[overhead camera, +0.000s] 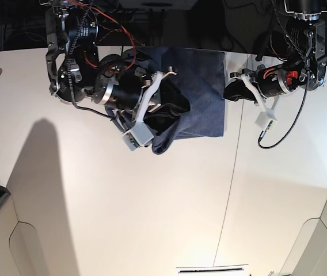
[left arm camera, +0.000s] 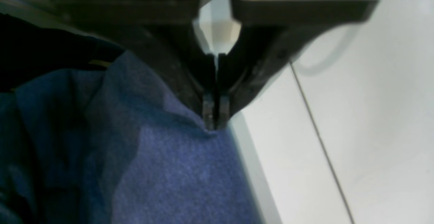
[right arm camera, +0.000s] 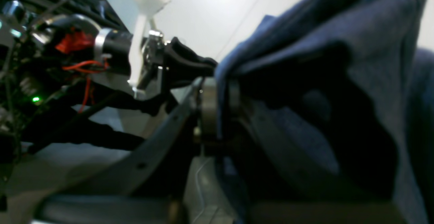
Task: Layout the t-shirt on the table in an organized manner, then fold the t-shirt properly
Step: 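Lift the printed shirt end with the right gripper and fold it over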
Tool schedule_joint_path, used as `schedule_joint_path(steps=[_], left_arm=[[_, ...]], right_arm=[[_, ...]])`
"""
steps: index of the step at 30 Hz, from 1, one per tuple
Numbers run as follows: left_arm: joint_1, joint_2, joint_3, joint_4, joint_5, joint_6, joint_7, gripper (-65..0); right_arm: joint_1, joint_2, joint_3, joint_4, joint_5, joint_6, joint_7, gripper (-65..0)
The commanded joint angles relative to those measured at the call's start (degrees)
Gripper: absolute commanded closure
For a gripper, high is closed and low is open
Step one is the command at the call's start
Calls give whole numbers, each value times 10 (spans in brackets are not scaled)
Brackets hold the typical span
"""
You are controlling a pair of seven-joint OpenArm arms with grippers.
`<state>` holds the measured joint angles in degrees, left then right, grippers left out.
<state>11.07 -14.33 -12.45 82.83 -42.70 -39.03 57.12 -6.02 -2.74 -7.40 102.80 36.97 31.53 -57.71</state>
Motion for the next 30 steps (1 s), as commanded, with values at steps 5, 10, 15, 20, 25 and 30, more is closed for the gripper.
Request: schedule_joint_path(steps=[5,10,15,20,25,30], left_arm=[[-4,-6,-2,8,-13,-2,-8,0],[-4,-6,-2,8,-26,-2,-8,0],[-4,-6,-2,8,-25,-2,-8,0],[-4,-6,-2,8,-25,-2,-8,0],[-4,-6,-2,8,-29,-2,-8,0],[-4,-6,-2,8,-34,-2,-8,0]], right_arm=[[8,-26,-67,9,-76,-5,66,0],[26,-30,-116,7,-135,-34,83,0],[56,-30,-135,-14,-160,-48,100,0],[71,-33,-137,-45,-160,-48,104,0],[75,-51,-137,-89,-160,-47,107,0],[75,-60,-146,-116,-160,-47,115,0]])
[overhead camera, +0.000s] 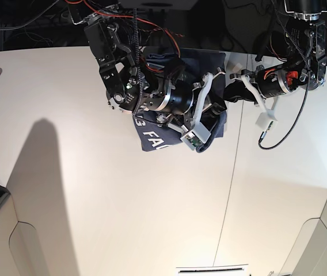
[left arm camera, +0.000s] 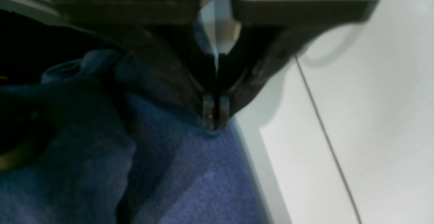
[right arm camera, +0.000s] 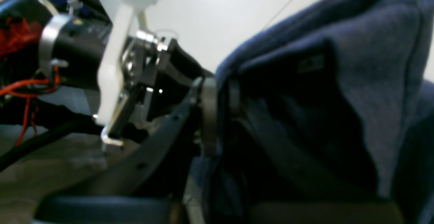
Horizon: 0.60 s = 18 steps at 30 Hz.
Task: Layout the t-shirt on the table in an organized manner, then fold the t-shirt properly
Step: 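Lift the printed shirt end with the right gripper and fold it over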
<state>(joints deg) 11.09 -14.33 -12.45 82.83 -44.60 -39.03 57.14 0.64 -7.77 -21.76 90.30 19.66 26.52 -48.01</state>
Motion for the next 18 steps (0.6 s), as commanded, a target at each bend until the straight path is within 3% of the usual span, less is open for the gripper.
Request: schedule_joint_path(steps=[1,5,8,10,18], left_arm=[[-5,-6,-2,8,-15,-2,-8,0],[-5,-6,-2,8,-15,-2,-8,0],[-5,-6,-2,8,-15,-2,-8,0],[-5,-6,-2,8,-23,-2,-8,0],[-6,-6,-2,8,-47,-2,-34,0]], right_arm=[[8,-9,-5,8,13,3,18,0],[9,-9,-9,6,13,3,25,0],[9,-9,-9,6,13,3,42,-164],[10,-9,-10,6,21,3,48,-237],[54,-9,-59,7,89,24,47,-246]])
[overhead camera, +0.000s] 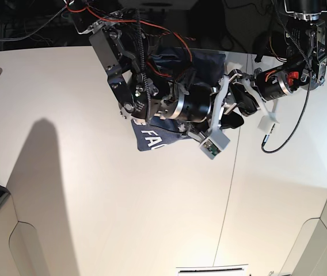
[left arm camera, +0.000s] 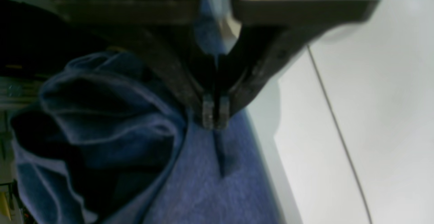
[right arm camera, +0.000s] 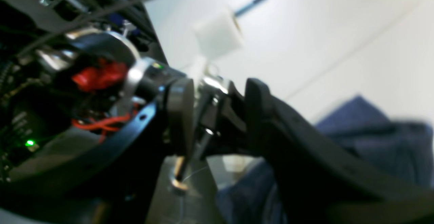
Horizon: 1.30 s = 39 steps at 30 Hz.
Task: Layout the t-shirt on the table in an organized manner, then fold the t-shirt properly
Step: 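Lift the printed shirt end with the right gripper and fold it over, then grasp the folded bundle with the left gripper and press it flat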
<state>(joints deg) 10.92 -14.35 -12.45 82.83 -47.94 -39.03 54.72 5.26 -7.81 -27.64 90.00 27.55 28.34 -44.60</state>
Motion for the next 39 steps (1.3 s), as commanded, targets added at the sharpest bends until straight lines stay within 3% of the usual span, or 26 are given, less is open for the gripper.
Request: schedule_joint_path(steps=[1,4,7,11,15,20,23,27,33,37,38,39], left_arm=[[-5,-6,-2,8,-14,-3,-13,0],[-4,-6,-11,9,-16,-10,-37,0],[-5,-6,-41,12,-57,-10,-40,0],[-6,-6,-110,30,-116,-10,-39,0],[-6,-6,-176,66,-148,-10,-23,0],[-4,-6,-201,104,-281,-10,97,0],[-3,-6,-183,109,-370,-10,161,0],[-3,-6,-122,111,-371,-10,189,0],[-3,-5,4,126,-371,-10,207,0],[-6,22,38,139,-303,-10,195,0],[-6,30,42,143,-289,-10,189,-20],[-6,35,45,146,-280,-10,187,-84]], right_arm=[[16,-9,-8,10,9,6,11,-246],[37,-9,-15,10,-3,6,11,-246],[55,-9,-11,20,-58,5,7,-216],[69,-9,23,51,-96,-3,-27,0],[69,-9,97,87,-98,-47,-37,0],[68,-8,218,97,-106,-70,-45,0],[64,-6,281,94,-106,-70,-65,0],[58,17,321,79,-74,-69,-83,0],[24,50,323,65,-69,-54,-86,0],[4,53,323,65,-52,-39,-86,0],[0,53,323,65,-40,-35,-86,0],[-1,53,323,65,-27,-29,-86,0]])
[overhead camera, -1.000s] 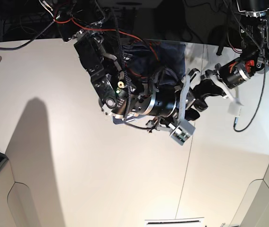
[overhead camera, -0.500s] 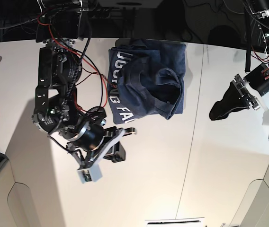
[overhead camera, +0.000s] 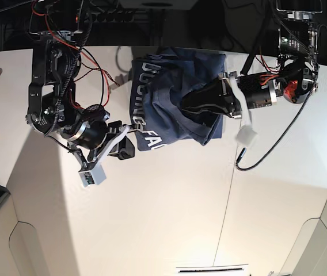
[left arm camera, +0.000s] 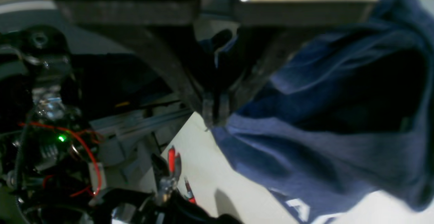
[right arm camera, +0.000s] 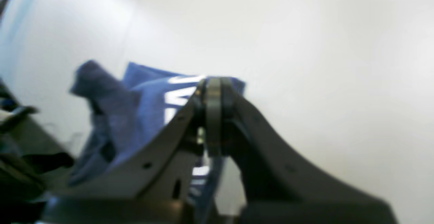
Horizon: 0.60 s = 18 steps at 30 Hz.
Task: Layout the t-shirt on the table in an organized manner, then fold the t-shirt properly
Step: 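Grasp the folded bundle with the left gripper and press it flat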
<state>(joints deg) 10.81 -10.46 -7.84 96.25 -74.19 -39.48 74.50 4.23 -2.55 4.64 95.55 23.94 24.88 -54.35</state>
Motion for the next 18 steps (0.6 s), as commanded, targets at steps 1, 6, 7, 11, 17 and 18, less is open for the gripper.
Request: schedule_joint_path(steps=[1,6,7,11,17,18], left_arm=[[-5,0,1,16,-9,-5,-12,-135],[-4,1,5,28,39,-5,-13,-182],[-4,1,5,28,58,-5,-19,-182],[0,1,5,28,130,-5,-40,-182],[5,1,5,28,132,-5,-35,-182],[9,1,5,28,132,-5,-35,-182]], right_arm=[[10,0,0,9,23,13,11,0],[10,0,-3,9,83,45,11,0],[10,0,-6,9,87,50,11,0],[10,0,-36,9,91,52,11,0],[10,-2,-100,9,72,52,14,0],[10,-2,-108,9,63,51,15,0]])
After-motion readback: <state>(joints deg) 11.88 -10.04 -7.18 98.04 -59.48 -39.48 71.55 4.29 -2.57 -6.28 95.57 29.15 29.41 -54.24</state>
